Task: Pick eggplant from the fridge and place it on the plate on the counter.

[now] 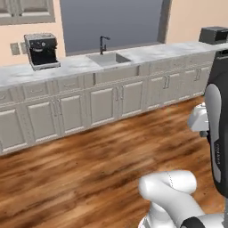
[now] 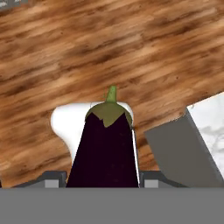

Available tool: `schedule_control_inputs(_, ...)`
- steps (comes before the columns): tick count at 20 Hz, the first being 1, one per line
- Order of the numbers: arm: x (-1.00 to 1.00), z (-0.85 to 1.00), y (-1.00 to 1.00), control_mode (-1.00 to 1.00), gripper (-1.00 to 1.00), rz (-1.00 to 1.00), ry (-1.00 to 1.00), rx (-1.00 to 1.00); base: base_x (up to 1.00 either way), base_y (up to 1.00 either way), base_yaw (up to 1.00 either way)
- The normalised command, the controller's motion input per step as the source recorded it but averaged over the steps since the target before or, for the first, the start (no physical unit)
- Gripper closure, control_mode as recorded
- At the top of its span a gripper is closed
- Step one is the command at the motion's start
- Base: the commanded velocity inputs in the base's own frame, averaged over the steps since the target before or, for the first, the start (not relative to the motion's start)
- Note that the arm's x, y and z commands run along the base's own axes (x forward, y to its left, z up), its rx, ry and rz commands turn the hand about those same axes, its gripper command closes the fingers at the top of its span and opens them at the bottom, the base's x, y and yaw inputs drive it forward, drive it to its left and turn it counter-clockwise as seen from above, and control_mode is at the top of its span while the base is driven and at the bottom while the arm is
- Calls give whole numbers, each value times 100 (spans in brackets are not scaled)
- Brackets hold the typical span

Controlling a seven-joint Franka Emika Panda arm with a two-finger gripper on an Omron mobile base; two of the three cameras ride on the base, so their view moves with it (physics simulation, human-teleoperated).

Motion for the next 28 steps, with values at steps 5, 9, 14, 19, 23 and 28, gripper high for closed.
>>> schedule_control_inputs(5,0,0,0,100,100,0,0,0,-5,5,-74)
schedule_control_inputs(9,0,0,0,100,100,0,0,0,-7,2,-69)
schedule_control_inputs(14,0,0,0,100,100,0,0,0,-5,5,-68)
schedule_control_inputs(19,0,0,0,100,100,0,0,0,-11,1,-65)
schedule_control_inputs(23,0,0,0,100,100,0,0,0,-14,1,-67)
schedule_control_inputs(28,0,0,0,100,100,0,0,0,-19,0,-74)
